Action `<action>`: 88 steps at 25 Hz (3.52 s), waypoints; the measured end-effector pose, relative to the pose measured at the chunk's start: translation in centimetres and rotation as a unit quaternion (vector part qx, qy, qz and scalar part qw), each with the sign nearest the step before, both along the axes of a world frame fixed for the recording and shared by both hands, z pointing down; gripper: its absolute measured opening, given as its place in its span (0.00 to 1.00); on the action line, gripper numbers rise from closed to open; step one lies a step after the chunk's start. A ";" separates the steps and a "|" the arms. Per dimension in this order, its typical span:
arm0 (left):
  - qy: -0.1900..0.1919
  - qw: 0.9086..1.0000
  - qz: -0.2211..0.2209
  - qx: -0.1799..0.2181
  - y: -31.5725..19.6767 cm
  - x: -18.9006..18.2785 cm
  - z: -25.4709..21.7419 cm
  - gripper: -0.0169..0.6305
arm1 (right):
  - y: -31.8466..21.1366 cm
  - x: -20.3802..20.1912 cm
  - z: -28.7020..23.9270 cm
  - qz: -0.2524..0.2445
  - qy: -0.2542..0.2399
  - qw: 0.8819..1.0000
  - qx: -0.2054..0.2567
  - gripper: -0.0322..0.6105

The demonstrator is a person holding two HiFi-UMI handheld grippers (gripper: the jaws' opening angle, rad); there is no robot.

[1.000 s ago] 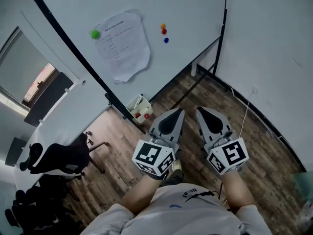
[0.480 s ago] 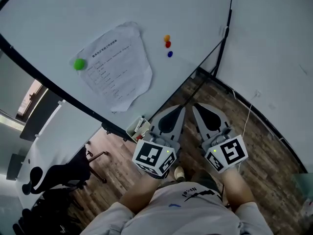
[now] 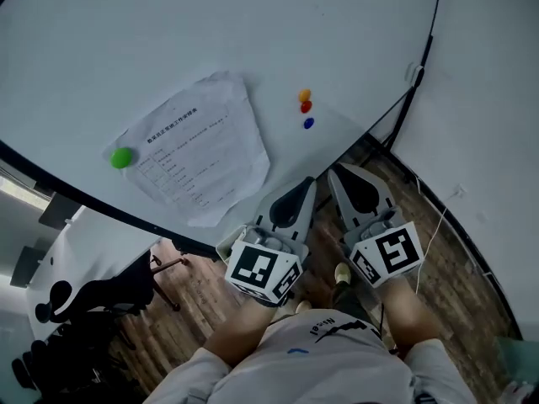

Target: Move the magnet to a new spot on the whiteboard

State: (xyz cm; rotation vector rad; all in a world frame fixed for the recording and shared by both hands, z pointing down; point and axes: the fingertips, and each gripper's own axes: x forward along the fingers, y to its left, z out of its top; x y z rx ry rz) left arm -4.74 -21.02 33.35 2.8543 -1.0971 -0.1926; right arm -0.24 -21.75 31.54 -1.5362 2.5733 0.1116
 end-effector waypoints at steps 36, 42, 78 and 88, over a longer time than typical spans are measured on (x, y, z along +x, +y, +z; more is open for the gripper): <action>-0.013 0.989 -0.148 0.006 -8.6 -0.3 -0.4 0.04 | -15.1 -1.0 -0.4 -0.063 0.074 0.995 0.029 0.25; -0.012 0.989 -0.147 0.005 -8.5 -0.6 -0.3 0.04 | -15.4 -1.4 -0.5 -0.058 0.078 0.995 0.029 0.25; -0.003 0.994 -0.112 0.015 -8.3 2.7 -1.2 0.04 | -13.4 3.2 -2.6 -0.035 0.058 0.997 0.042 0.25; 0.002 0.997 -0.073 0.018 -7.5 5.4 -1.8 0.05 | -11.2 8.3 -4.0 0.003 0.043 0.998 0.041 0.25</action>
